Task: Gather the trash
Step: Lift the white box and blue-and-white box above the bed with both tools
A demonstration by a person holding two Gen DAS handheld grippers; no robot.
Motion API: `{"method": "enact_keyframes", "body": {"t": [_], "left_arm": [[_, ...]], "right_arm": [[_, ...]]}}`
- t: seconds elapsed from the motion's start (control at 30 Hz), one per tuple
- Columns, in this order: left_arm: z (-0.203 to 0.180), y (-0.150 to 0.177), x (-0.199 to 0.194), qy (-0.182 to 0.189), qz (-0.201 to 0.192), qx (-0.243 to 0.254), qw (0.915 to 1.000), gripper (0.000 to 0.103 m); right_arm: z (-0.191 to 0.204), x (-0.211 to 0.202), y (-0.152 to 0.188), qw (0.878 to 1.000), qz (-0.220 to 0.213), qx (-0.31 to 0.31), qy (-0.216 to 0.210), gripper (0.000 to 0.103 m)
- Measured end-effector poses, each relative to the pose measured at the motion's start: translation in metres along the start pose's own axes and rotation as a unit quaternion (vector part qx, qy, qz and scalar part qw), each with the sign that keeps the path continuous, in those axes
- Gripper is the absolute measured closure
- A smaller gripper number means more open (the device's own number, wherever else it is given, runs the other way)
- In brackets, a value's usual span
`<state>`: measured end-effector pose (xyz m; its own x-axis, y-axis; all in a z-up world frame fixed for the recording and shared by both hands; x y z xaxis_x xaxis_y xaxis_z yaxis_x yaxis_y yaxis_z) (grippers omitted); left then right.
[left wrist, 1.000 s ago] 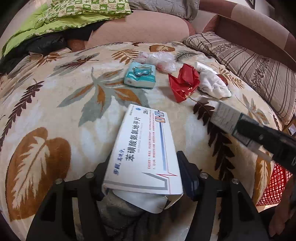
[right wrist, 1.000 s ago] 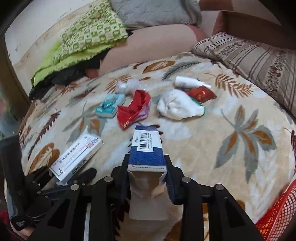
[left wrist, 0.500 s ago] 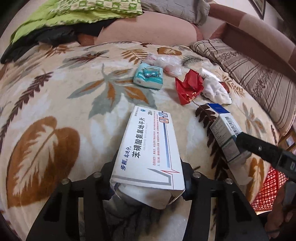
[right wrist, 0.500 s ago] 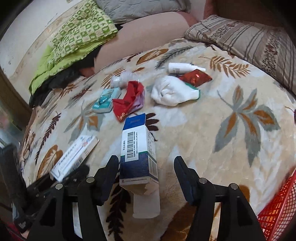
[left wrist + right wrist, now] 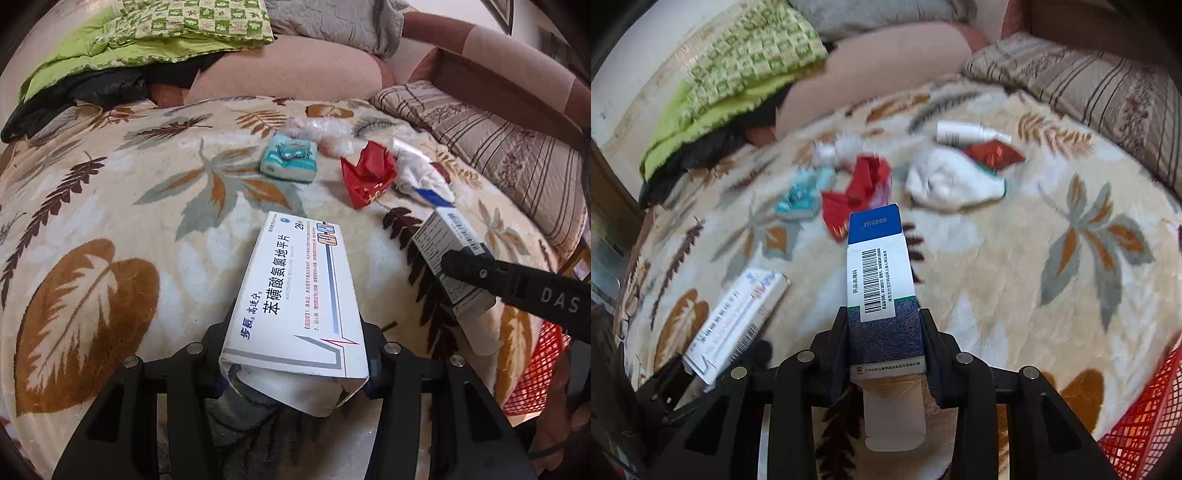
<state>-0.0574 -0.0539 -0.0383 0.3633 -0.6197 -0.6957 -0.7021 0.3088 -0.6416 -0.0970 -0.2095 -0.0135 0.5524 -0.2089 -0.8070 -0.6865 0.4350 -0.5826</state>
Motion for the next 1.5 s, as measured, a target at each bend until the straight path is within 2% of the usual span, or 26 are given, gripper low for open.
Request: {"method": "enact_keyframes", "body": {"t": [0.13,0.23,0.57,0.83,1.03,1.33,1.5], "left_arm": [[-0.004,-0.004,-0.01,0.016,-0.018,-0.006,0.9997,0.054],[-0.009,-0.007,-0.02,0.01,-0.036,0.004,0.9993,0.054],[-0.024,-0.009,-0.043,0.006,-0.059,0.019,0.998,0.053],[-0.024,-0.009,-0.04,-0.028,-0.064,0.04,0.9967,0.053],[-0.028,-0.012,-0.038,-0.049,-0.084,0.067,0.993,0.053],[-0.04,-0.016,-0.036,-0.048,-0.106,0.104,0.9877,0.053],[-0.045,-0.016,-0.032,-0.046,-0.106,0.121,0.9859,0.053]], "right_arm": [[-0.005,-0.028,-0.007,0.999,-0.05,0.009,0.003,0.065],[-0.012,-0.045,-0.01,0.997,-0.074,0.02,0.006,0.065],[-0.032,-0.08,-0.015,0.994,-0.1,0.045,0.002,0.065],[-0.03,-0.057,-0.006,0.996,-0.088,0.031,0.003,0.065],[-0.033,-0.048,-0.003,0.995,-0.089,0.033,-0.006,0.065],[-0.033,-0.042,-0.002,0.994,-0.094,0.042,-0.025,0.064],[-0.03,-0.037,-0.003,0.994,-0.091,0.044,-0.032,0.065]]}}
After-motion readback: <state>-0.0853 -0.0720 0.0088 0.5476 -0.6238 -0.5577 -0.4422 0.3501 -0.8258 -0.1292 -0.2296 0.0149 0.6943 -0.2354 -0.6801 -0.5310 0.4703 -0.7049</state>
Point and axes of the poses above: each gripper's, at about its wrist camera, not at the fingertips, and x roughly the way its jaws point, z to its left, y to its underside, the point moved 7 cm from there along x, roughly the way its jaws point, and after that the axes turned 13 degrees about y, right-handed, at the moved point
